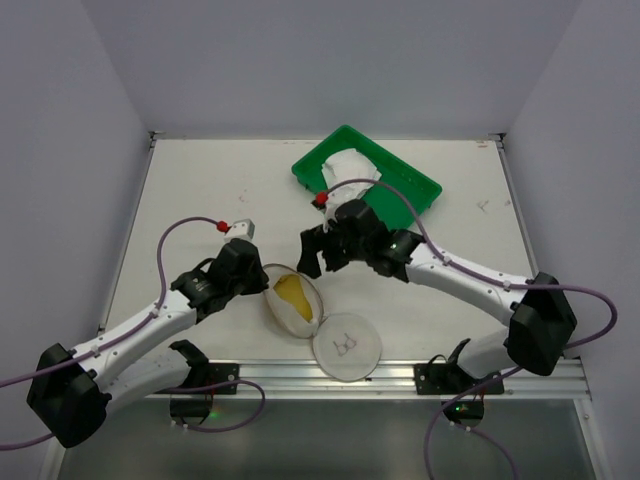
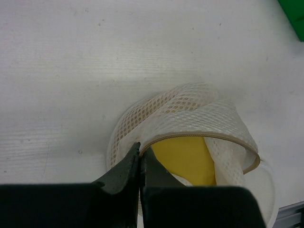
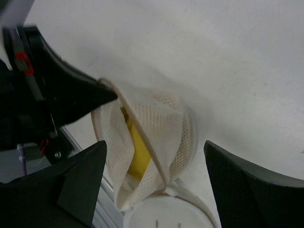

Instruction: Unzip the laundry bag and remove the bra

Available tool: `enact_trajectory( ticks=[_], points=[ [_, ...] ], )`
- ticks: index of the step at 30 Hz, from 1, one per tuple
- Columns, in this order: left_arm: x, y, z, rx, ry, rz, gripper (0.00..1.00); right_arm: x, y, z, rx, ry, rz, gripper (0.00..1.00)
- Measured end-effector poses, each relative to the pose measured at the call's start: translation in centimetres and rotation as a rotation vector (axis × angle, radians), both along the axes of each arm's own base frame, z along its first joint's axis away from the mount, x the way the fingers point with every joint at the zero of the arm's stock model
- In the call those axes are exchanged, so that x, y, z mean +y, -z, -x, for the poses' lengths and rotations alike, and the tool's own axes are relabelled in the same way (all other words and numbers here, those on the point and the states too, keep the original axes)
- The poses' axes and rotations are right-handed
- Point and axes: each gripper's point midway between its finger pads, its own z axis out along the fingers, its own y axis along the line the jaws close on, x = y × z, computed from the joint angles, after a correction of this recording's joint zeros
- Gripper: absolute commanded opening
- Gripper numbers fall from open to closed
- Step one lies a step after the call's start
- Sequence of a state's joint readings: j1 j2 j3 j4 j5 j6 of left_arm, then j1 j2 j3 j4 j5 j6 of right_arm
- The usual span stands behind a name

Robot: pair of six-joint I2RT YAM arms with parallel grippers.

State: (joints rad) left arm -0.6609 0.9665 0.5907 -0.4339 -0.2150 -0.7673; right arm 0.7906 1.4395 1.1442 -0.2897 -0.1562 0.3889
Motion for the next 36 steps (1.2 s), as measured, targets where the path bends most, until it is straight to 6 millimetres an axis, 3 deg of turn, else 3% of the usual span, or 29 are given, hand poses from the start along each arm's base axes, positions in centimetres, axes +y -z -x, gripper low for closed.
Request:
enact_trajectory(
  ticks=[4,7,10,16,21,30,36],
  points=[
    [0.1,-0.1,0.0,-0.006,-0.005,-0.002,0.00,2.2,4.3,6.0,0.059,-0.103,0.051,0.57],
    [0.2,-0.2,0.0,-0.009,-0.007,-0.001,0.00,4.1,4.7,8.6,0.043,-0.155,0.038,0.51],
    [0.2,-0.2,0.0,-0.008,-0.007,-0.002,0.00,5.9,4.6,9.8,0.025,-0.187,0.014,0.51],
    [0.2,0.0,0.0,-0.002,-0.007,-0.008,0.00,7.8,8.8,8.0,0.055,-0.137,0.105,0.48],
    [0.4,0.0,0.1,0.001,-0.008,-0.012,0.00,6.5,12.5,6.6,0.093,-0.061,0.208,0.50],
    [0.6,-0.2,0.2,-0.006,-0.013,-0.014,0.00,4.5,12.9,3.8,0.120,0.071,0.222,0.58],
    [0.5,0.8,0.7,0.019,0.001,-0.013,0.00,5.6,13.9,3.5,0.146,0.052,0.252,0.70]
  ],
)
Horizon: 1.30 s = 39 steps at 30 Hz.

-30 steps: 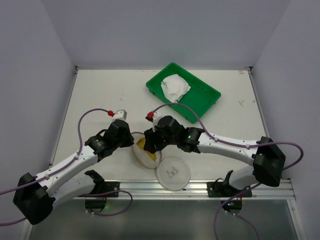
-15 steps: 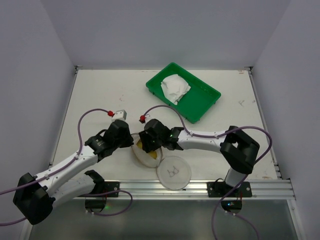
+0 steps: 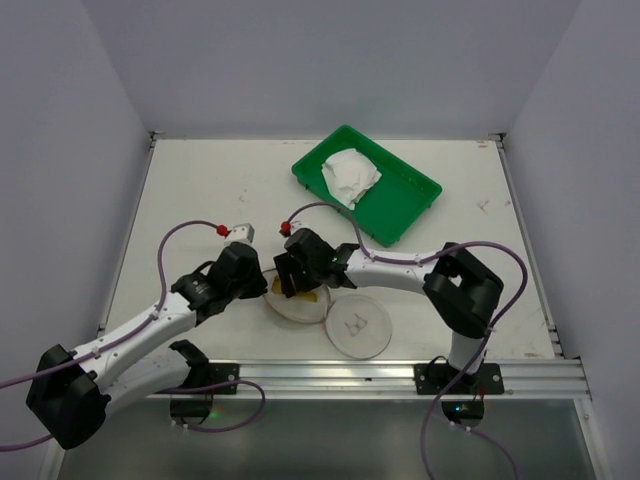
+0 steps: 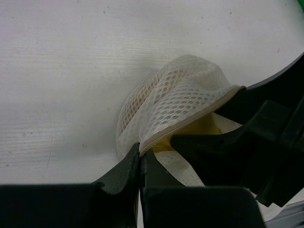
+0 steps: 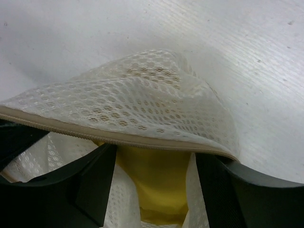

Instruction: Unzip the laundry bag and remove the bra

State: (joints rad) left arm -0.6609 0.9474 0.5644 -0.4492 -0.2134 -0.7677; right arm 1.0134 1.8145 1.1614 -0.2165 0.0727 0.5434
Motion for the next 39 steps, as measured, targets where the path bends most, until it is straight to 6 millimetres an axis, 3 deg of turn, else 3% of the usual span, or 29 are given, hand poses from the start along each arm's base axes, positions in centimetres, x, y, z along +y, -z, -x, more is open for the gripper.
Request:
enact_trajectory(
  ticks=[4,7,10,11,12,13,15,18,22,30,35,39],
  points=[
    [-0.4,0.5,-0.1,0.016,0.009,0.002,0.00,0.8,1.0,0.5,0.024,-0.033,0.033,0.78],
    [-0.6,1.0,-0.1,0.031,0.016,0.000,0.00,1.1,1.6,0.7,0.038,-0.047,0.066,0.78],
    [-0.8,1.1,-0.2,0.032,0.017,0.002,0.00,1.5,2.1,0.6,0.048,-0.050,0.095,0.56],
    [-0.8,1.2,-0.2,0.032,0.017,0.002,0.00,1.4,2.2,0.6,0.051,-0.048,0.098,0.47],
    [-0.8,1.2,-0.2,0.032,0.017,0.002,0.00,1.3,2.3,0.6,0.051,-0.048,0.105,0.30],
    [-0.8,1.2,-0.2,0.032,0.017,0.002,0.00,1.2,2.3,0.6,0.050,-0.053,0.110,0.23],
    [-0.7,1.2,-0.2,0.031,0.015,0.001,0.00,1.0,2.2,0.7,0.047,-0.053,0.104,0.11],
    [-0.6,1.3,-0.2,0.031,0.011,-0.005,0.00,0.1,1.3,1.4,0.037,-0.068,0.085,0.04],
    [-0.3,1.5,0.0,0.035,0.009,-0.012,0.00,-1.4,-1.9,2.8,-0.007,-0.104,0.007,0.00],
    [-0.6,1.1,-0.2,0.032,0.015,0.001,0.00,-1.5,-13.2,5.6,-0.217,-0.246,-0.414,0.00],
    [-1.6,0.8,0.2,0.048,0.056,0.042,0.00,-1.6,-15.7,6.1,-0.282,-0.285,-0.580,0.00],
    [-2.8,0.4,0.4,0.051,0.096,0.097,0.00,-2.1,-16.8,5.1,-0.312,-0.238,-0.648,0.00]
  ],
)
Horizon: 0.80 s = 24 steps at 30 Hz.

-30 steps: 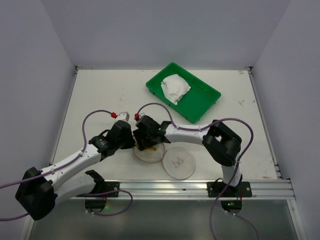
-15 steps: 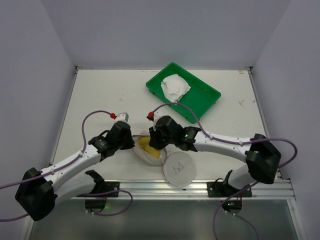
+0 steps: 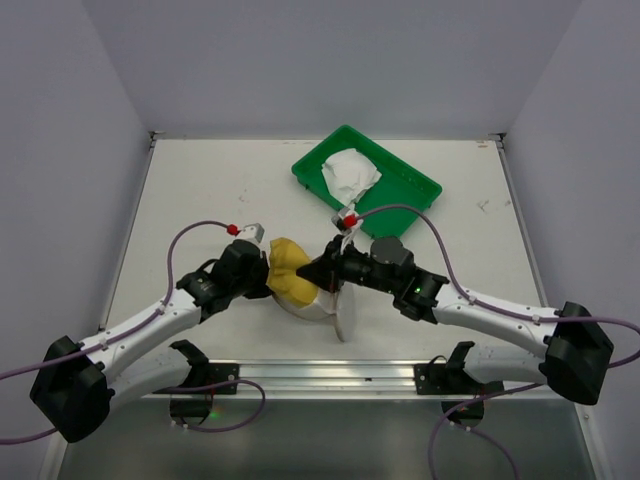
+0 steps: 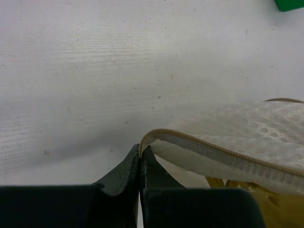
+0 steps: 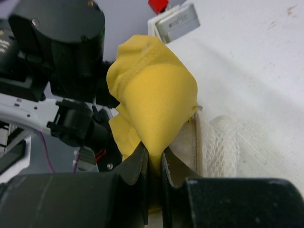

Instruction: Unzip the laundry bag and remove the bra

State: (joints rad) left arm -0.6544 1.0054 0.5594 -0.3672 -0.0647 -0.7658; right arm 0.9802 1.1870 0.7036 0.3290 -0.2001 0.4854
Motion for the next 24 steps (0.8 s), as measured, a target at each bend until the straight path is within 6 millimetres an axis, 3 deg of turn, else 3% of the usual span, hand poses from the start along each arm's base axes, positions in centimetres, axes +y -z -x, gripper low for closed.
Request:
enact_trajectory(
  ticks=[3,8,12,17,24],
  points=[
    [-0.3,0.1,0.1,0.000,0.010,0.016,0.00,-0.9,-2.0,-1.4,-0.016,0.063,-0.069,0.00],
    [0.4,1.3,0.8,0.022,0.005,-0.005,0.00,-3.9,-7.5,-4.2,-0.079,0.194,-0.225,0.00],
    [0.9,2.4,1.4,0.047,0.001,-0.024,0.00,-5.7,-10.8,-5.2,-0.112,0.255,-0.329,0.00],
    [1.1,2.7,1.6,0.056,-0.004,-0.032,0.00,-7.0,-11.4,-7.2,-0.125,0.375,-0.314,0.00],
    [2.8,0.1,0.8,-0.030,-0.063,-0.070,0.00,-14.4,-11.2,-16.6,-0.152,0.742,-0.147,0.00]
  ],
)
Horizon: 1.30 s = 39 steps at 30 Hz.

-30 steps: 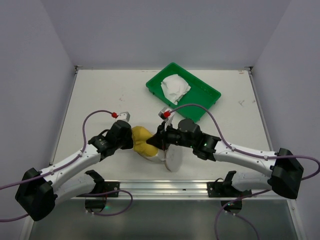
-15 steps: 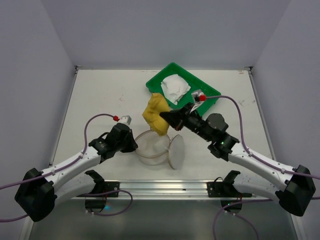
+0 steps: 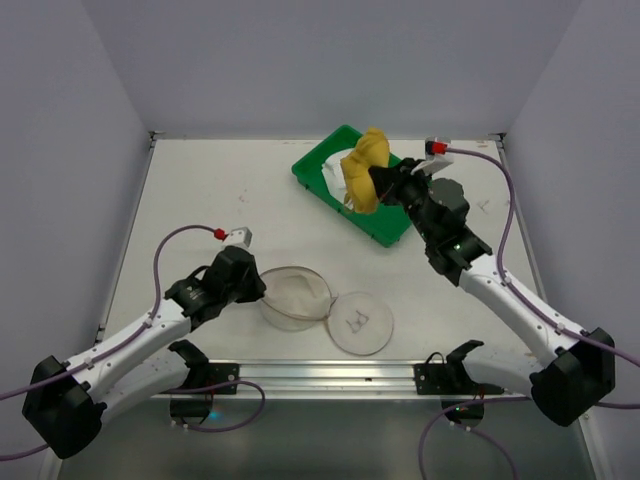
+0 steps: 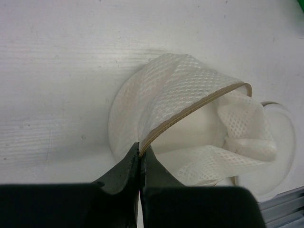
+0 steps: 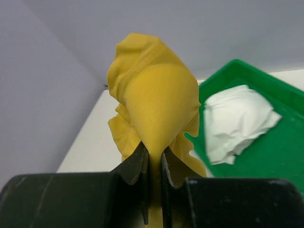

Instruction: Unzip the laundry bag and remove the bra

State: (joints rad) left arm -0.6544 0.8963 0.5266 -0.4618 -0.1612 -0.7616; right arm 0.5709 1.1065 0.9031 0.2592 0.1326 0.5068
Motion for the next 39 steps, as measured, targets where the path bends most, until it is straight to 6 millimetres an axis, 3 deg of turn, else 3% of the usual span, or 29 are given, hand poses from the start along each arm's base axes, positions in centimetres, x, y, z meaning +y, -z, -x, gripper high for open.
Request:
enact_trajectory(
  ticks=[4,8,14,19,20,22,23,24,27,30,34,37,39],
  points=[
    [0.2,-0.3,-0.1,-0.010,-0.005,-0.006,0.00,-3.5,3.2,-5.2,0.108,0.135,0.080,0.00],
    [0.3,0.5,0.2,0.011,-0.003,-0.016,0.00,-6.4,9.0,-10.4,0.277,0.237,0.141,0.00],
    [0.4,1.0,0.4,0.025,0.000,-0.022,0.00,-9.5,18.3,-14.3,0.553,0.333,0.165,0.01],
    [0.3,1.4,0.4,0.032,0.002,-0.023,0.00,-10.0,23.8,-14.3,0.737,0.358,0.168,0.25],
    [0.3,1.7,0.5,0.039,0.004,-0.026,0.00,-10.0,24.5,-14.1,0.764,0.363,0.168,0.40],
    [0.3,2.2,0.7,0.051,0.008,-0.029,0.00,-10.1,25.4,-13.6,0.806,0.371,0.168,0.57],
    [0.3,2.5,0.8,0.057,0.011,-0.030,0.00,-10.1,25.7,-13.3,0.822,0.375,0.170,0.64],
    [0.3,2.6,0.9,0.063,0.013,-0.030,0.00,-10.1,25.9,-13.1,0.836,0.378,0.171,0.79],
    [0.1,2.8,0.9,0.065,0.018,-0.024,0.00,-10.3,25.9,-12.5,0.854,0.379,0.180,0.94],
    [-0.2,3.0,0.8,0.067,0.024,-0.016,0.00,-10.4,24.4,-11.9,0.845,0.373,0.188,0.99],
    [-0.8,3.5,0.4,0.078,0.035,-0.004,0.00,-10.1,18.8,-10.5,0.740,0.339,0.168,0.99],
    [-1.3,4.1,0.2,0.093,0.044,0.001,0.00,-8.7,14.9,-7.4,0.651,0.266,0.149,0.99],
    [-1.5,4.6,0.0,0.112,0.042,-0.005,0.00,-6.8,14.4,-4.2,0.628,0.179,0.156,0.99]
  ],
)
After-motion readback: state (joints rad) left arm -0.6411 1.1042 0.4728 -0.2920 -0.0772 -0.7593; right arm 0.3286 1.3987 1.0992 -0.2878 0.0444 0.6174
